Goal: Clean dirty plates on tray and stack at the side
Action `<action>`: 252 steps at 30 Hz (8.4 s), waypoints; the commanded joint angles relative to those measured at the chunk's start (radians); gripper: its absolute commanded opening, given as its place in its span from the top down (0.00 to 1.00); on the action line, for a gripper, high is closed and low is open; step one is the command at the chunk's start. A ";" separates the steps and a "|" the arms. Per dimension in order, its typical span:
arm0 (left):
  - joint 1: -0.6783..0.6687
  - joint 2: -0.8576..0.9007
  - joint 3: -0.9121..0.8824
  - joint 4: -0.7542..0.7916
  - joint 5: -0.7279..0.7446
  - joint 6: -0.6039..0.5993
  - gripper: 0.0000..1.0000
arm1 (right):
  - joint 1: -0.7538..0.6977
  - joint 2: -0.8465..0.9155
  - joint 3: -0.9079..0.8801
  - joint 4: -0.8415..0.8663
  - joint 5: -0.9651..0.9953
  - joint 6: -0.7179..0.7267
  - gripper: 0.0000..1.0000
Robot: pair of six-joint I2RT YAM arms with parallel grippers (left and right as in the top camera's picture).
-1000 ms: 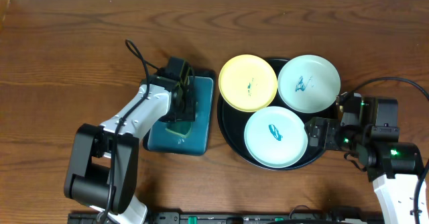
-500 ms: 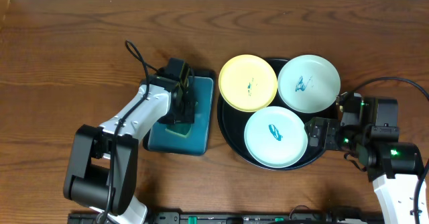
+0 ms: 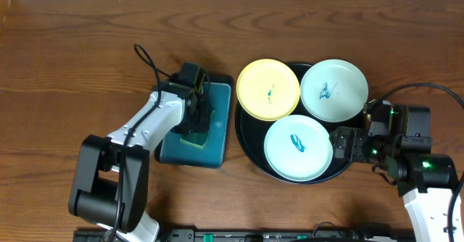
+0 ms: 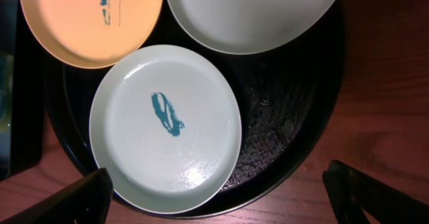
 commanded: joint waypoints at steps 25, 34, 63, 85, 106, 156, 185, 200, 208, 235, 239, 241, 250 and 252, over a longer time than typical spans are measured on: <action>-0.004 -0.021 0.037 0.011 0.007 0.034 0.46 | 0.005 -0.001 0.018 -0.005 -0.005 -0.010 0.01; -0.048 -0.020 -0.001 0.038 -0.028 0.066 0.46 | 0.005 -0.001 0.018 -0.005 -0.005 -0.010 0.01; -0.048 0.066 -0.019 0.043 -0.038 0.049 0.93 | 0.005 -0.001 0.018 -0.011 -0.005 -0.010 0.01; -0.048 -0.172 0.023 -0.047 0.052 0.049 0.93 | 0.005 0.042 0.014 0.027 -0.065 0.001 0.01; -0.048 -0.172 0.023 -0.051 0.052 0.049 0.92 | 0.005 0.297 0.014 0.093 -0.065 0.002 0.21; -0.048 -0.172 0.023 -0.049 0.052 0.048 0.92 | 0.057 0.703 0.013 0.284 -0.013 0.002 0.99; -0.045 -0.373 0.024 0.161 0.040 0.056 0.93 | 0.057 0.703 0.012 0.266 -0.012 0.000 0.99; 0.140 -0.448 0.016 0.158 0.391 -0.081 0.93 | 0.057 0.703 0.012 0.266 -0.012 0.000 0.99; 0.275 -0.416 -0.016 0.158 0.614 -0.082 0.92 | 0.057 0.703 0.012 0.266 -0.012 0.000 0.99; 0.232 -0.113 -0.021 0.100 0.569 -0.029 0.92 | 0.057 0.703 0.012 0.263 -0.012 0.000 0.99; 0.177 -0.111 -0.021 0.084 0.397 -0.029 0.93 | 0.057 0.703 0.012 0.261 -0.012 0.000 0.99; 0.152 -0.111 -0.021 0.074 0.324 -0.030 0.93 | 0.057 0.703 0.012 0.261 -0.012 0.000 0.99; 0.038 -0.109 -0.021 0.068 0.175 -0.033 0.93 | 0.057 0.703 0.012 0.261 -0.012 0.000 0.99; 0.015 -0.108 -0.022 0.068 0.145 -0.038 0.92 | 0.057 0.703 0.012 0.261 -0.012 0.000 0.99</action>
